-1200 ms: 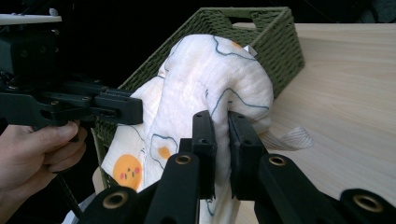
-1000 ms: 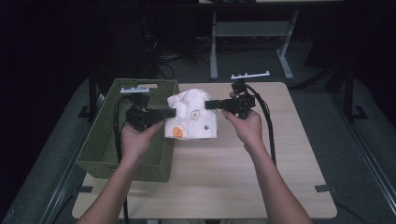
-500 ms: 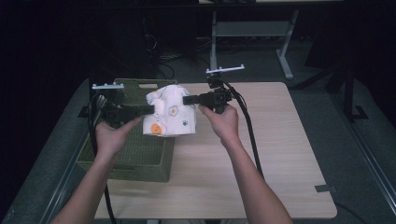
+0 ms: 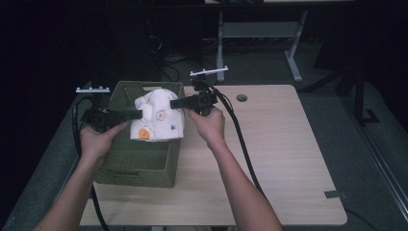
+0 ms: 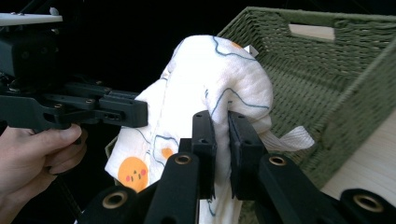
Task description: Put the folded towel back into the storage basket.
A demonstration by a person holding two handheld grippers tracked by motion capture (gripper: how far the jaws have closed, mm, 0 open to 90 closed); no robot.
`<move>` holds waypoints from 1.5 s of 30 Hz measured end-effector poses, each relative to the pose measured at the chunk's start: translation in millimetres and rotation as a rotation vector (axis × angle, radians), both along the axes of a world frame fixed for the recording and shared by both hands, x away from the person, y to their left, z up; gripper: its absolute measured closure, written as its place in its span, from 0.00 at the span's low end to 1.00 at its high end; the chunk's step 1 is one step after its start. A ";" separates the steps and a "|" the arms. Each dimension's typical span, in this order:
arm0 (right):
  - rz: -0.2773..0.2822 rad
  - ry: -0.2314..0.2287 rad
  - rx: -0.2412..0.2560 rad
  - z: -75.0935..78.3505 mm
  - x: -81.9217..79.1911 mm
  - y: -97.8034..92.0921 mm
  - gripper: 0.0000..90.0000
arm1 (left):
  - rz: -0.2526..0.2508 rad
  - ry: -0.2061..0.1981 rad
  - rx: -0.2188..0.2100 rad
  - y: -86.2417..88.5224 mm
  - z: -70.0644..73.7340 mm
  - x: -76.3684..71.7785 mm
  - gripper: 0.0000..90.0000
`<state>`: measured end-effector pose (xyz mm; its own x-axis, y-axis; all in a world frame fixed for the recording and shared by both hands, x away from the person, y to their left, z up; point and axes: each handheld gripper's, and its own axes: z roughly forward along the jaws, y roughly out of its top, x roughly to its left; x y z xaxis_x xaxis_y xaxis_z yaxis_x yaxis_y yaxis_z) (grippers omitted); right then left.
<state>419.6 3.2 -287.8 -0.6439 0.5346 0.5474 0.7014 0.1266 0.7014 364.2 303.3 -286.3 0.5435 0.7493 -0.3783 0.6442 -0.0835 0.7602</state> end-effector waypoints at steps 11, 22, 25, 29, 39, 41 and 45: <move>0.024 0.014 0.002 -6.4 5.0 31.8 0.91 | 0.021 0.012 0.005 30.9 -4.2 -1.0 0.94; 0.026 0.032 -0.001 -19.0 7.9 54.6 0.91 | 0.034 0.027 0.026 51.4 -12.5 -2.7 0.94; 0.027 0.040 -0.011 -24.4 8.4 60.7 0.91 | 0.036 0.033 0.037 55.2 -15.9 -3.2 0.94; 0.028 0.042 -0.020 -30.8 8.9 67.1 0.91 | 0.048 0.046 0.049 59.0 -20.9 -2.4 0.94; 0.033 0.055 -0.043 -42.0 9.2 75.6 0.91 | 0.052 0.070 0.078 62.9 -31.1 -1.4 0.93; 0.029 0.064 -0.047 -43.2 9.0 76.6 0.91 | 0.055 0.076 0.084 64.2 -32.4 -1.4 0.93; 0.027 0.063 -0.052 -47.2 9.3 77.6 0.91 | 0.053 0.081 0.098 64.5 -34.8 -0.7 0.93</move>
<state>428.9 80.9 -334.9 -0.6237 0.5458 0.5595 0.7397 0.1810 0.6481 363.4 367.8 -321.1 0.4728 0.8116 -0.3432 0.7087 -0.1188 0.6954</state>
